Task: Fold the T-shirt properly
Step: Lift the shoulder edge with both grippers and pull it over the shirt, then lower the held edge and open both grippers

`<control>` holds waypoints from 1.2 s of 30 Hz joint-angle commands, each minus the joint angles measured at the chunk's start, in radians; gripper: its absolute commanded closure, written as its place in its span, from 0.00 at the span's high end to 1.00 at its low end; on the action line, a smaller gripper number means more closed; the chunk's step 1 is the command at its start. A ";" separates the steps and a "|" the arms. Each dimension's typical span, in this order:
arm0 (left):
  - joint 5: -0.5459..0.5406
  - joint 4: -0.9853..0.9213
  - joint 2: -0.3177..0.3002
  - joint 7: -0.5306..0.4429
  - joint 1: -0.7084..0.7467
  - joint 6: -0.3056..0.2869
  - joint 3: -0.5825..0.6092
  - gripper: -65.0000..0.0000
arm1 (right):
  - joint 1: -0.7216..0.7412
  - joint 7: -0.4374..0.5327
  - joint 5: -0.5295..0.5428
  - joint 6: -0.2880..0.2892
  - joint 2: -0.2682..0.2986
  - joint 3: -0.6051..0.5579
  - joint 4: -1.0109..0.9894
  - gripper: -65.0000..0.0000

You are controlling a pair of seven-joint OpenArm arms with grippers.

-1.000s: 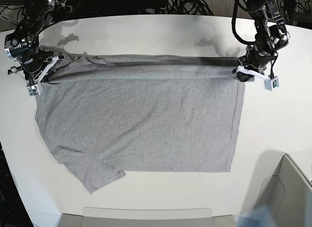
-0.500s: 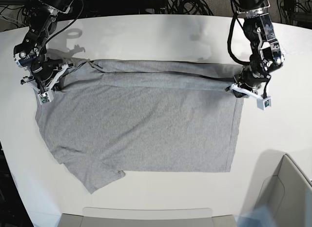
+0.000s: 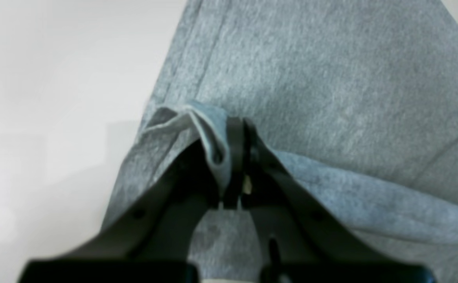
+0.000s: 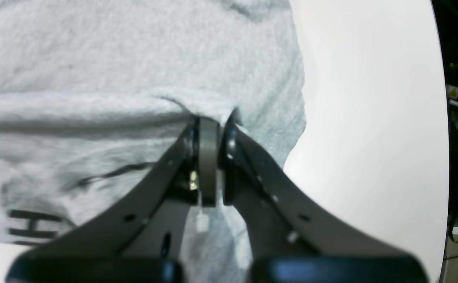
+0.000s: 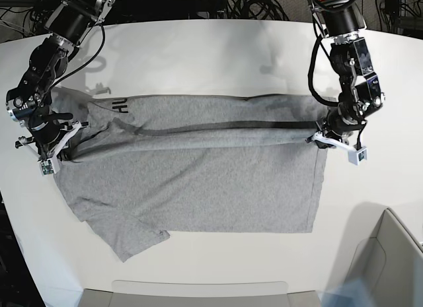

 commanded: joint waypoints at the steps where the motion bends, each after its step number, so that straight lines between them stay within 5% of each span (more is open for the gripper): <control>1: -0.003 0.012 -0.012 -0.015 -0.030 -0.004 -0.001 0.00 | 0.023 0.020 0.008 0.010 0.020 0.001 -0.004 0.00; 10: -0.001 -0.088 -0.014 -0.035 -0.114 -0.004 0.000 0.00 | 0.043 0.120 0.008 0.010 0.037 0.003 -0.137 0.00; 24: -0.001 -0.193 -0.061 -0.172 -0.123 -0.002 0.100 0.00 | 0.131 0.126 0.008 0.010 0.050 0.003 -0.212 0.00; 33: -0.001 -0.206 -0.060 -0.174 -0.168 -0.001 0.100 0.00 | 0.159 0.204 0.008 -0.038 0.069 -0.002 -0.357 0.00; 36: -0.001 -0.203 -0.061 -0.174 -0.168 -0.001 0.100 0.14 | 0.160 0.205 0.008 -0.043 0.073 -0.028 -0.369 0.06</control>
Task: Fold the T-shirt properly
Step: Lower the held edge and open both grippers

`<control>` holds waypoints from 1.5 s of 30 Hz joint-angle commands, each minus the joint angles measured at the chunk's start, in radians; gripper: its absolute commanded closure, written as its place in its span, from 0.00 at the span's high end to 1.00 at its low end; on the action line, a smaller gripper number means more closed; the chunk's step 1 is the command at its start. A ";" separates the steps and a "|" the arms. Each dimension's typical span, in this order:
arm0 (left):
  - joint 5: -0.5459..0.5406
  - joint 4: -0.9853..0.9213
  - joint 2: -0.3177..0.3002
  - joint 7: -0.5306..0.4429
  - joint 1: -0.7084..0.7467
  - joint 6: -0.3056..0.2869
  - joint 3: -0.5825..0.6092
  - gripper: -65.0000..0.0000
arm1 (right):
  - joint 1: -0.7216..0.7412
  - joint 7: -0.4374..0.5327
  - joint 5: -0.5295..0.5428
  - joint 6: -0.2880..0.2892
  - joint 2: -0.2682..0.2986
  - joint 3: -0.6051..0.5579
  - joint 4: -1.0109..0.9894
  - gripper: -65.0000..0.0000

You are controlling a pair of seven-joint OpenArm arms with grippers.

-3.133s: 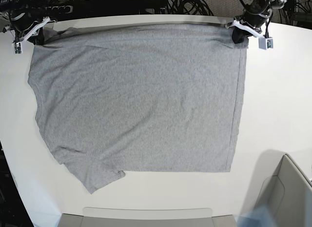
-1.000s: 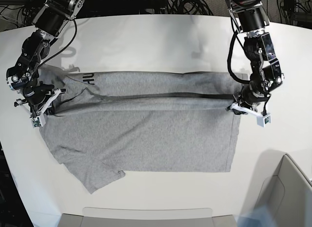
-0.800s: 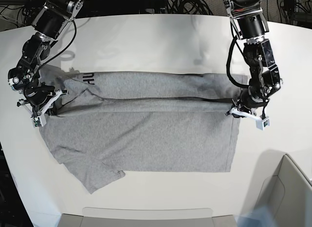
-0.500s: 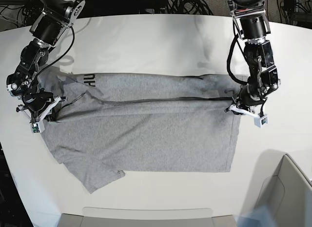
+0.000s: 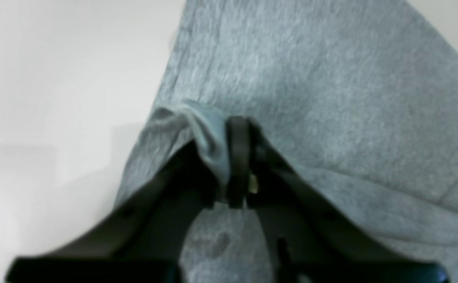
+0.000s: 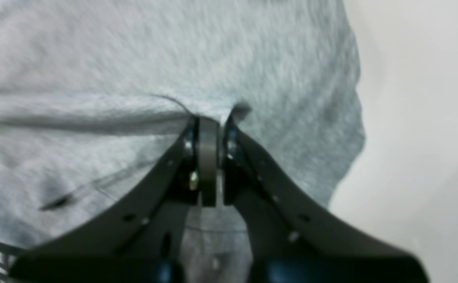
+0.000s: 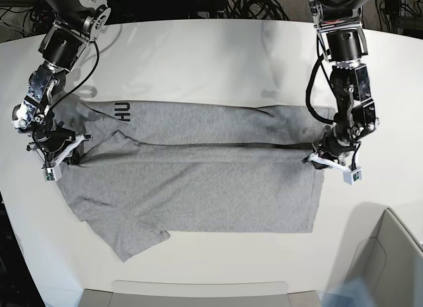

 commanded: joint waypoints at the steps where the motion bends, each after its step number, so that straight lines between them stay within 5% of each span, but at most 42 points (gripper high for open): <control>1: -0.002 0.022 -0.014 -0.012 -0.018 -0.002 -0.003 0.17 | 0.030 0.028 0.019 -0.005 0.015 -0.004 0.022 0.12; 7: -0.002 0.022 -0.014 -0.012 -0.017 -0.002 -0.011 0.19 | 0.044 0.028 0.021 -0.004 0.037 -0.009 0.024 0.40; 17: -0.010 0.238 -0.002 0.000 0.081 -0.002 -0.098 0.19 | -0.067 0.016 0.246 -0.004 0.068 0.054 0.255 0.39; 23: -0.010 0.375 0.004 0.000 0.207 -0.002 -0.120 0.19 | -0.148 -0.263 0.351 0.004 0.065 0.277 0.374 0.39; 26: -0.010 0.392 0.007 -0.006 0.266 -0.004 -0.117 0.19 | -0.206 -0.323 0.424 0.018 0.066 0.369 0.355 0.39; 42: -0.012 0.393 0.009 -0.009 0.333 -0.005 -0.118 0.19 | -0.289 -0.323 0.516 0.048 0.069 0.412 0.091 0.39; 45: -0.012 0.393 0.026 -0.011 0.339 -0.005 -0.120 0.19 | -0.283 -0.321 0.552 0.048 0.106 0.407 -0.019 0.39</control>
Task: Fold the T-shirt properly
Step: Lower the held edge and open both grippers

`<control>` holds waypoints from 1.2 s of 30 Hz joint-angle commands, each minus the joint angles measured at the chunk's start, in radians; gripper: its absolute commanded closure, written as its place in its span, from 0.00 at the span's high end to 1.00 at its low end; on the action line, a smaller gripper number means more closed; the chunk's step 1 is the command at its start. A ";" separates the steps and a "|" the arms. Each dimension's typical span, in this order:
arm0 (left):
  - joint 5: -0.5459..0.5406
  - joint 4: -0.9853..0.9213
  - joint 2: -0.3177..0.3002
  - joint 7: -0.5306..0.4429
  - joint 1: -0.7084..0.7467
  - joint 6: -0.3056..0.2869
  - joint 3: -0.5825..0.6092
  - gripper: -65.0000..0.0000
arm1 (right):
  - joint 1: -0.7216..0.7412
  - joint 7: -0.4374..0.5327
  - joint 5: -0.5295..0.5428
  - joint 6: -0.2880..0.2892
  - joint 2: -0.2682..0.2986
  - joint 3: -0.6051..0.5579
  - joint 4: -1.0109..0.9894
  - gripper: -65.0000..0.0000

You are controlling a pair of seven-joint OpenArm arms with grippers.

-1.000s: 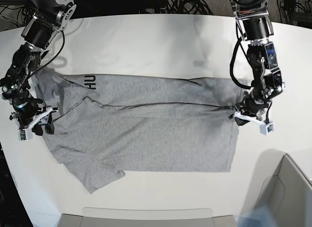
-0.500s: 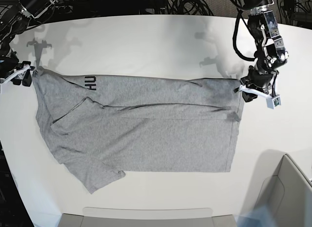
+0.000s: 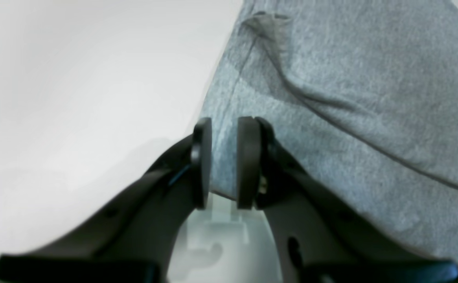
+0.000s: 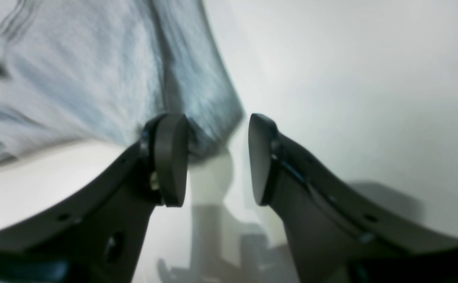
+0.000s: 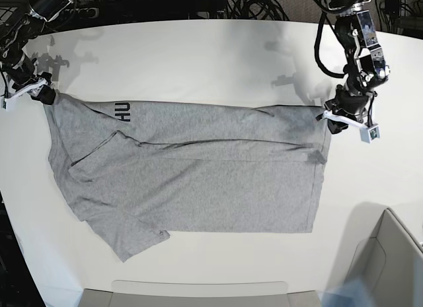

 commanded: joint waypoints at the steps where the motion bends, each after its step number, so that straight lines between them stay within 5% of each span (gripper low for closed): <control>1: -0.006 0.022 0.004 -0.014 -0.005 -0.004 -0.008 0.19 | 0.019 -0.010 -0.004 0.011 0.029 0.001 -0.028 0.39; 15: -0.005 0.019 0.027 -0.008 -0.005 -0.003 -0.014 0.22 | 0.065 -0.009 0.018 0.011 0.050 -0.114 -0.075 0.39; 24: -0.008 -0.044 0.056 0.081 -0.008 -0.010 -0.210 0.37 | 0.063 -0.010 0.016 0.011 0.050 -0.128 -0.074 0.39; 29: -0.009 -0.078 0.054 0.100 -0.008 -0.156 -0.218 0.37 | 0.062 -0.010 0.016 0.011 0.047 -0.125 -0.071 0.39; 36: -0.043 -0.188 0.050 0.127 -0.042 -0.253 -0.221 0.37 | 0.062 -0.009 0.016 0.011 0.047 -0.125 -0.072 0.39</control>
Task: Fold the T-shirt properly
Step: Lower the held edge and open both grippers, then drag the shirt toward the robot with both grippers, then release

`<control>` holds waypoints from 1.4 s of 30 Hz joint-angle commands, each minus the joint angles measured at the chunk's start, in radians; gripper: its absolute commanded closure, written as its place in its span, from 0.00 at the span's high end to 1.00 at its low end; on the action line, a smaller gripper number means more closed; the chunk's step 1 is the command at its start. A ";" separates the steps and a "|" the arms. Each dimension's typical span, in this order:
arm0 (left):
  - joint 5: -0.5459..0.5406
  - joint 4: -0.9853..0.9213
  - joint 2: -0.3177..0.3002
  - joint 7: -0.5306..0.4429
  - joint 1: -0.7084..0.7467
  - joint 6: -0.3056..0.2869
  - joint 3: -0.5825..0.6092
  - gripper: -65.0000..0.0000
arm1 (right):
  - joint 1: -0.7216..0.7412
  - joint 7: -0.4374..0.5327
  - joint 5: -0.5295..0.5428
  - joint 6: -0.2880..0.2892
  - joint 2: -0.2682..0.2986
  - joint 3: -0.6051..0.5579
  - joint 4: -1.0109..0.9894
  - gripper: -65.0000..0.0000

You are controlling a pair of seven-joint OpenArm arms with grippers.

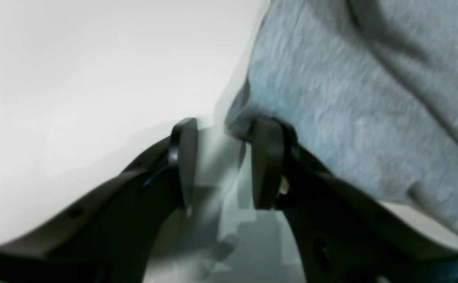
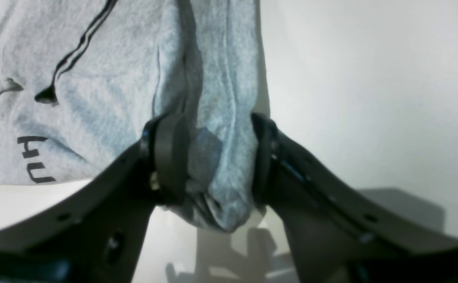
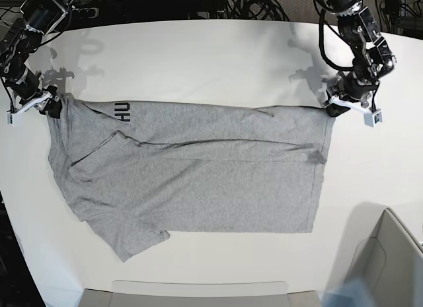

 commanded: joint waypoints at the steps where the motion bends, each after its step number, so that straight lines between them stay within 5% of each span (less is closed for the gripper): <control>1: -0.029 -0.010 -0.005 0.012 0.001 -0.017 0.000 0.36 | 0.004 -0.027 -0.027 0.011 0.013 0.001 0.007 0.39; 7: -0.161 -0.099 -0.046 0.018 -0.008 -0.023 0.003 0.36 | 0.005 -0.027 -0.030 0.011 0.013 0.001 0.007 0.39; 33: -0.158 -0.160 0.000 -0.022 -0.057 -0.020 0.010 0.32 | 0.022 -0.027 -0.047 0.011 0.016 -0.006 0.001 0.39; 38: -0.157 -0.285 -0.005 -0.035 -0.106 -0.020 0.004 0.01 | 0.057 -0.016 -0.168 0.011 0.010 -0.008 0.001 0.19; 42: -0.158 -0.312 -0.039 -0.033 -0.102 -0.020 0.004 0.00 | 0.061 0.030 -0.248 0.011 -0.003 -0.008 0.003 0.00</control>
